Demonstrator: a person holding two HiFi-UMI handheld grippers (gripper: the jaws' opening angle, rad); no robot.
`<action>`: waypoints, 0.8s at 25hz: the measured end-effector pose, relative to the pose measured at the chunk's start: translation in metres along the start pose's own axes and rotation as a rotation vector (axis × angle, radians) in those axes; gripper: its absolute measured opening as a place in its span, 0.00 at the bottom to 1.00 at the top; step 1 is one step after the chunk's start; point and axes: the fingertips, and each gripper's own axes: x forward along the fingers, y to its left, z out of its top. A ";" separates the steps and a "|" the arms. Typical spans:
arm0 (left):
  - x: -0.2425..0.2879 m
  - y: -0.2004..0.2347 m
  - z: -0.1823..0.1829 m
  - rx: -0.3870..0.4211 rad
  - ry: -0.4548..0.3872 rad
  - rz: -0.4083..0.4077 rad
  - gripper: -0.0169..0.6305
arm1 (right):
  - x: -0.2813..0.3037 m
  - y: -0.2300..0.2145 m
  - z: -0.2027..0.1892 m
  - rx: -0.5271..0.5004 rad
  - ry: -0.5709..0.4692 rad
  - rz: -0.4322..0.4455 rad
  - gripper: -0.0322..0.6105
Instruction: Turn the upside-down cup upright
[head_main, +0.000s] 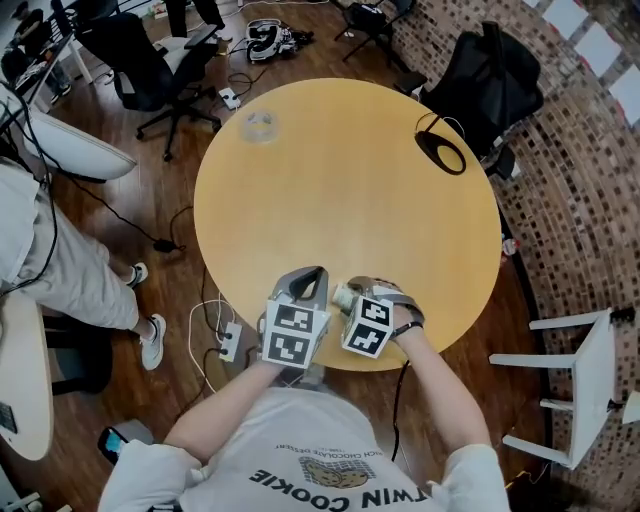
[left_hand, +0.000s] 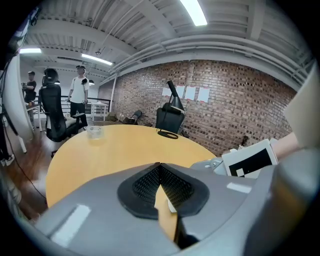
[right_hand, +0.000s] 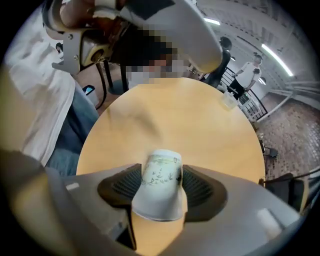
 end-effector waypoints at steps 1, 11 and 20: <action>-0.002 0.003 -0.001 -0.005 -0.002 0.005 0.03 | 0.003 0.001 0.001 -0.009 0.010 0.001 0.43; -0.005 0.014 -0.004 -0.025 -0.010 0.022 0.03 | 0.015 -0.011 0.009 0.025 0.100 0.004 0.43; -0.009 0.014 -0.006 -0.019 -0.005 0.014 0.03 | -0.004 -0.022 0.014 0.178 -0.041 -0.113 0.43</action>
